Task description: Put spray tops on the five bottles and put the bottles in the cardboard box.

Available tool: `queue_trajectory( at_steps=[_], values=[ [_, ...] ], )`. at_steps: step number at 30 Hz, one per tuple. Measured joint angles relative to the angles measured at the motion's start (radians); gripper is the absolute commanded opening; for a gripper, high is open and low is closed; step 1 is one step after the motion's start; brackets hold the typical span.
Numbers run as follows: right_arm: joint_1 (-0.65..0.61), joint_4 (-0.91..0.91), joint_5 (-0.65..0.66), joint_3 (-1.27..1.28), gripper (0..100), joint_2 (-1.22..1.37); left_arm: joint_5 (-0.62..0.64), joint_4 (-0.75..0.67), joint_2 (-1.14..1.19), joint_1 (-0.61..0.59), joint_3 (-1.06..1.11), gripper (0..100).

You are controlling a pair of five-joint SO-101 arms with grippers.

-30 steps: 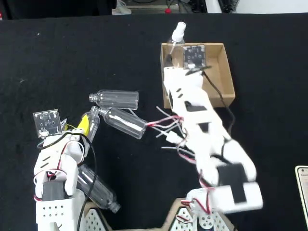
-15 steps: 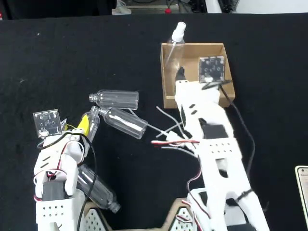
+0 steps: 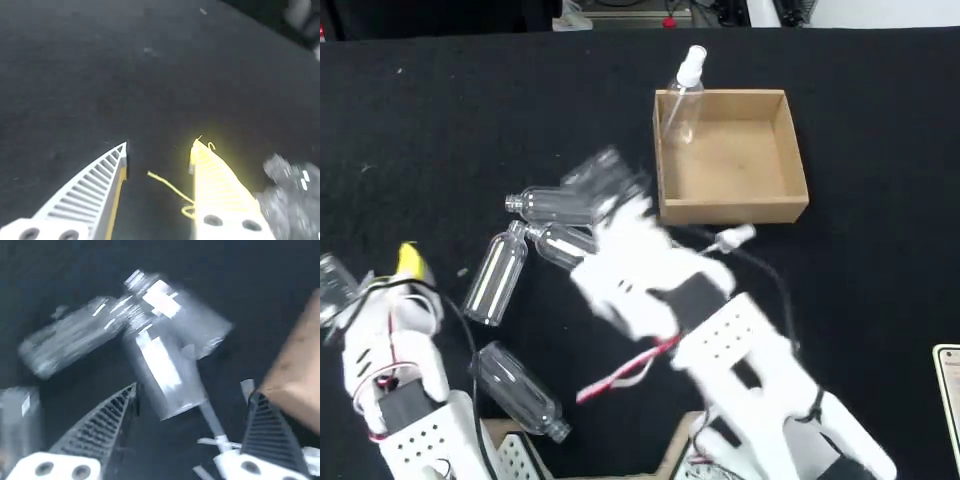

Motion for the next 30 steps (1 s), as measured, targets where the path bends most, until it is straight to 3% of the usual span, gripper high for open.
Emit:
queue_trajectory(
  at_steps=[4, 9, 15, 20, 30],
  values=[
    [-0.12, 0.0, -0.006, 0.06, 32.2, 0.0, 0.066, -0.046, 0.0, -0.083, 0.0, 20],
    [-0.249, -0.005, -0.147, 0.104, 32.2, 0.0, 0.11, -0.06, 0.0, -0.16, 0.0, 20],
    [-0.43, -0.199, -0.304, 0.273, 32.2, 0.0, 0.115, -0.075, 0.0, -0.212, 0.0, 20],
    [-0.47, -0.365, -0.353, 0.359, 32.2, 0.0, 0.115, -0.091, 0.0, -0.219, 0.0, 20],
    [-0.562, -0.385, -0.358, 0.359, 32.2, 0.0, 0.115, -0.094, 0.0, -0.219, 0.0, 20]
  ],
)
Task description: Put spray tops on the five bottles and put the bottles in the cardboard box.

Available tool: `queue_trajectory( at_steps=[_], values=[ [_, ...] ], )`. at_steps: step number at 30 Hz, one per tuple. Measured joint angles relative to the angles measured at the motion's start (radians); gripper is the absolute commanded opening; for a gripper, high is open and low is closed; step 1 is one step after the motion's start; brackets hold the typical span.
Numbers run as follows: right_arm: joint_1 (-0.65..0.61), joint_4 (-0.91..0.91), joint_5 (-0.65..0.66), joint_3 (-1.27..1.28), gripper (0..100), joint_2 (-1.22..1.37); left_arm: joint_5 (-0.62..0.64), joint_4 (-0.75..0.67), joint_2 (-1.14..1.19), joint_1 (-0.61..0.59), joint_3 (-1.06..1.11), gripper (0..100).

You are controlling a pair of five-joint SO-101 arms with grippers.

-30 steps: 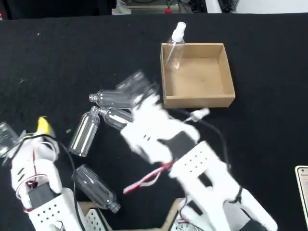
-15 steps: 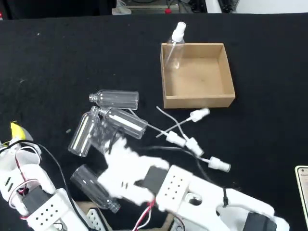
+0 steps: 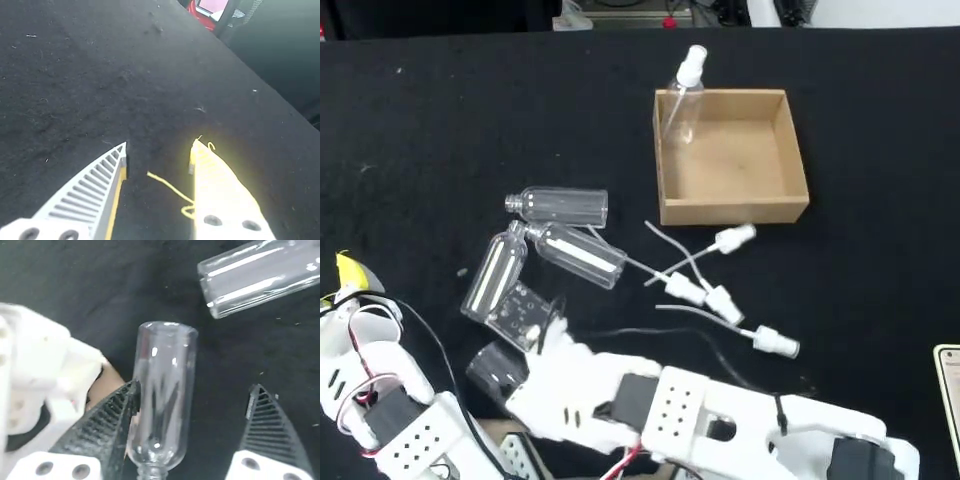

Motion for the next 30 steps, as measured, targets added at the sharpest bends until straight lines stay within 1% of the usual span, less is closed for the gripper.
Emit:
queue_trajectory(
  at_steps=[8, 11, 18, 30],
  values=[
    [-0.046, -0.006, -0.002, 0.006, 32.3, 0.0, 0.0, 0.0, 0.0, 0.0, 0.0, 20],
    [-0.046, -0.017, -0.002, 0.031, 32.3, 0.0, 0.0, 0.0, 0.0, 0.0, 0.0, 20],
    [-0.046, -0.123, -0.002, 0.101, 32.3, 0.0, 0.0, 0.0, 0.0, -0.002, 0.0, 20],
    [-0.049, -0.143, 0.04, 0.133, 32.3, 0.038, 0.0, 0.0, 0.0, -0.002, 0.0, 20]
  ],
)
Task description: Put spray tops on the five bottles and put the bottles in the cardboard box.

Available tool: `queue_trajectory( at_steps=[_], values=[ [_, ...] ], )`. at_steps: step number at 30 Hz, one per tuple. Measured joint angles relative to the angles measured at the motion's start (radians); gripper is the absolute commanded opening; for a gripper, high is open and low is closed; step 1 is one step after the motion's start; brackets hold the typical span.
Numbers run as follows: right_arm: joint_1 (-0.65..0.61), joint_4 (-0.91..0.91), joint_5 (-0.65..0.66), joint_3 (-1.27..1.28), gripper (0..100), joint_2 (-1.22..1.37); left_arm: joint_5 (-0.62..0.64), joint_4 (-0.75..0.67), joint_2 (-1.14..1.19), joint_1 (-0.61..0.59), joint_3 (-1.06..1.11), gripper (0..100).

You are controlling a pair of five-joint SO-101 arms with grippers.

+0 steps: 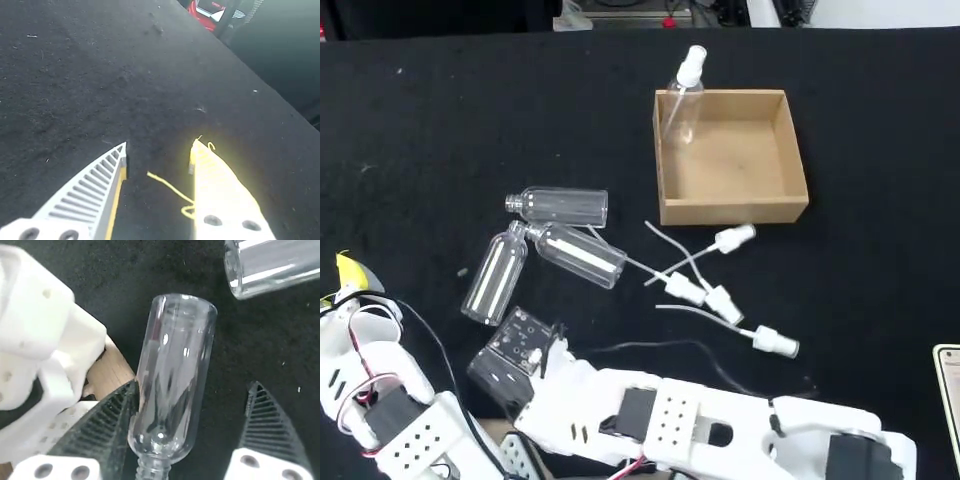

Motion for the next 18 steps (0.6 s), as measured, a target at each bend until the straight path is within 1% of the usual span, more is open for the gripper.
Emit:
queue_trajectory(
  at_steps=[4, 7, 9, 13, 15, 18],
  values=[
    [0.034, 0.0, 0.002, -0.014, 32.3, 0.098, 0.0, 0.0, 0.0, 0.0, 0.0, 20],
    [0.049, 0.02, 0.006, -0.071, 31.9, 0.189, 0.0, 0.0, 0.0, 0.0, 0.0, 20],
    [0.049, 0.078, 0.046, -0.126, 31.9, 0.222, 0.0, 0.0, 0.0, 0.0, 0.0, 20],
    [0.06, 0.226, 0.176, -0.215, 31.4, 0.226, 0.0, 0.0, 0.0, 0.0, 0.0, 20],
    [0.058, 0.275, 0.216, -0.233, 26.9, 0.226, 0.0, 0.0, 0.0, 0.0, 0.0, 20],
    [0.078, 0.302, 0.233, -0.238, 14.1, 0.226, 0.0, 0.0, 0.0, 0.0, 0.0, 20]
  ],
)
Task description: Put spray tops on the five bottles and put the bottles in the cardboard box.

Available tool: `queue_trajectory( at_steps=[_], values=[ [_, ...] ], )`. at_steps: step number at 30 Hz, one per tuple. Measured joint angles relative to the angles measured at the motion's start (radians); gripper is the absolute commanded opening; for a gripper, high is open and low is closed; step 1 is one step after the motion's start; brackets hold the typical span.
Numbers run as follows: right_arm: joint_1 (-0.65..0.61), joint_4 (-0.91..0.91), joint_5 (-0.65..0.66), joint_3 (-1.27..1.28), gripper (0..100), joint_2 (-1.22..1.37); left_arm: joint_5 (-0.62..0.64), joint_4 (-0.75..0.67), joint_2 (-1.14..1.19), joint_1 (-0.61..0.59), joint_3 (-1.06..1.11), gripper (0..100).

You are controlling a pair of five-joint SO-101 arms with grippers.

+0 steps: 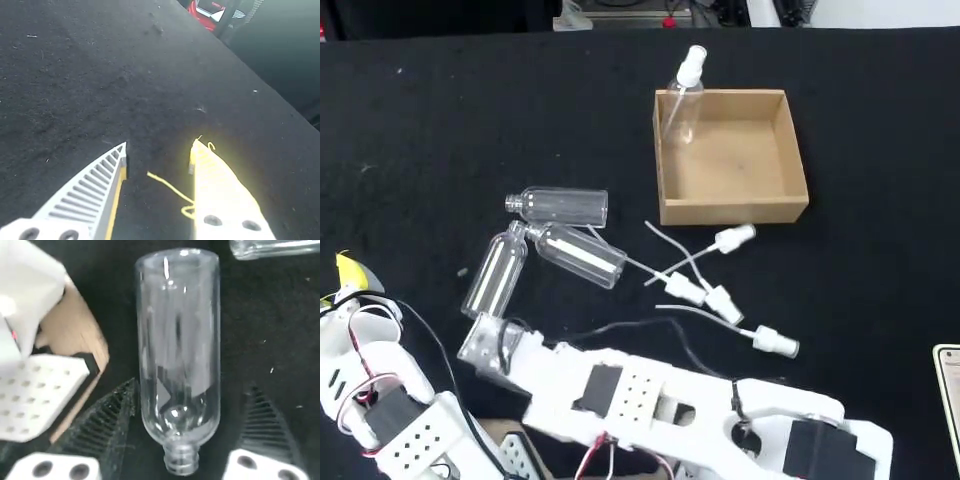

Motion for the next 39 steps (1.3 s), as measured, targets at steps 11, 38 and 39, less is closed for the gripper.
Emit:
queue_trajectory(
  at_steps=[11, 38, 39],
  values=[
    [0.241, 0.172, 0.213, -0.114, 8.9, 0.0, 0.0, 0.0, 0.0, 0.0, 0.0, 20],
    [0.427, 0.361, 0.493, -0.161, 38.5, 0.0, -0.135, 0.089, 0.0, 0.353, 0.0, 20],
    [0.425, 0.368, 0.496, -0.164, 40.4, 0.0, -0.138, 0.089, 0.0, 0.354, 0.0, 20]
  ],
)
